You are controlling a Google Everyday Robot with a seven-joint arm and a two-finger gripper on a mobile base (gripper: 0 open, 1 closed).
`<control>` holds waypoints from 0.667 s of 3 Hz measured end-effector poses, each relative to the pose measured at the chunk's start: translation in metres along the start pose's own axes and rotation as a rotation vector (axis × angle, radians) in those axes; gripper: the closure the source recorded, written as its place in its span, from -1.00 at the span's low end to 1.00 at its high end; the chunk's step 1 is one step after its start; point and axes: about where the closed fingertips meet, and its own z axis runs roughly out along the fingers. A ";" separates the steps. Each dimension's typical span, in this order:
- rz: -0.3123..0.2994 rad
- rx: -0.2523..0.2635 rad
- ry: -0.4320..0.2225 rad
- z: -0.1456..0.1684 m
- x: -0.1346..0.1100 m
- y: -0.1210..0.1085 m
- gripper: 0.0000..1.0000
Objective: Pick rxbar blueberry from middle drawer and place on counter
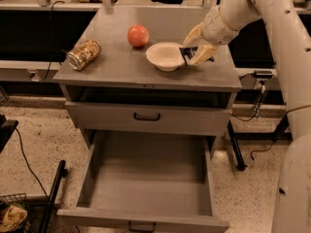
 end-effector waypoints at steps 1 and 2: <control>-0.001 0.011 -0.003 0.004 -0.001 -0.004 -0.73; -0.002 0.019 -0.006 0.008 -0.001 -0.007 -1.00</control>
Offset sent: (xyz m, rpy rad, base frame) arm 0.0042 0.0033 -0.0012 0.0066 -0.0086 -0.0025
